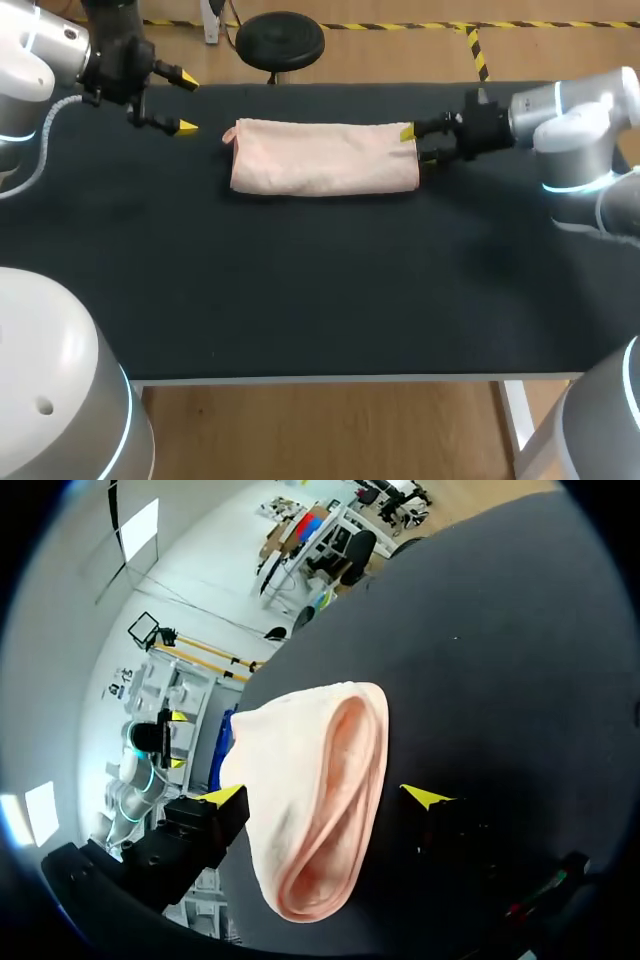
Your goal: Fold the towel
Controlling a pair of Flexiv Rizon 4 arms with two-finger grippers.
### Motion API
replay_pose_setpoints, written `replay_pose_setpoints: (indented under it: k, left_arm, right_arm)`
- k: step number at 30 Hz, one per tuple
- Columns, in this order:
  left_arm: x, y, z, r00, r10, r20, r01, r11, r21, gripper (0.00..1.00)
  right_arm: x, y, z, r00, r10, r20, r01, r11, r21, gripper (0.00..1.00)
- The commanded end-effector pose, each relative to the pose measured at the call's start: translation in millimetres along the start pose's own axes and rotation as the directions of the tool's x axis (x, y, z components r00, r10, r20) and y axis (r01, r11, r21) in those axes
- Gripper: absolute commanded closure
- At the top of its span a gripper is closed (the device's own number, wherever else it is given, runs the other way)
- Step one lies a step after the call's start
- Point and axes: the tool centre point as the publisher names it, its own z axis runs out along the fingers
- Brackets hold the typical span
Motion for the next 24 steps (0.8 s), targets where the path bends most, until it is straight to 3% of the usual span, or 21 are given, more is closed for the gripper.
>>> replay_pose_setpoints:
  k: [1,14,24]
  left_arm:
    - [0.7,0.8,1,1.000,0.003,0.003,-0.003,1.000,0.002,0.00]
    - [0.7,0.8,1,1.000,0.003,0.003,-0.003,1.000,0.002,0.00]
    - [0.7,0.8,1,1.000,0.003,0.003,-0.003,1.000,0.002,0.00]
  right_arm:
    - [3,11,-2,1.000,-0.002,0.004,0.001,0.999,0.048,0.00]
    - [4,8,2,1.000,0.007,0.028,-0.012,0.985,0.173,0.00]
    - [-2,4,7,0.999,0.045,0.021,-0.048,0.981,0.190,0.00]
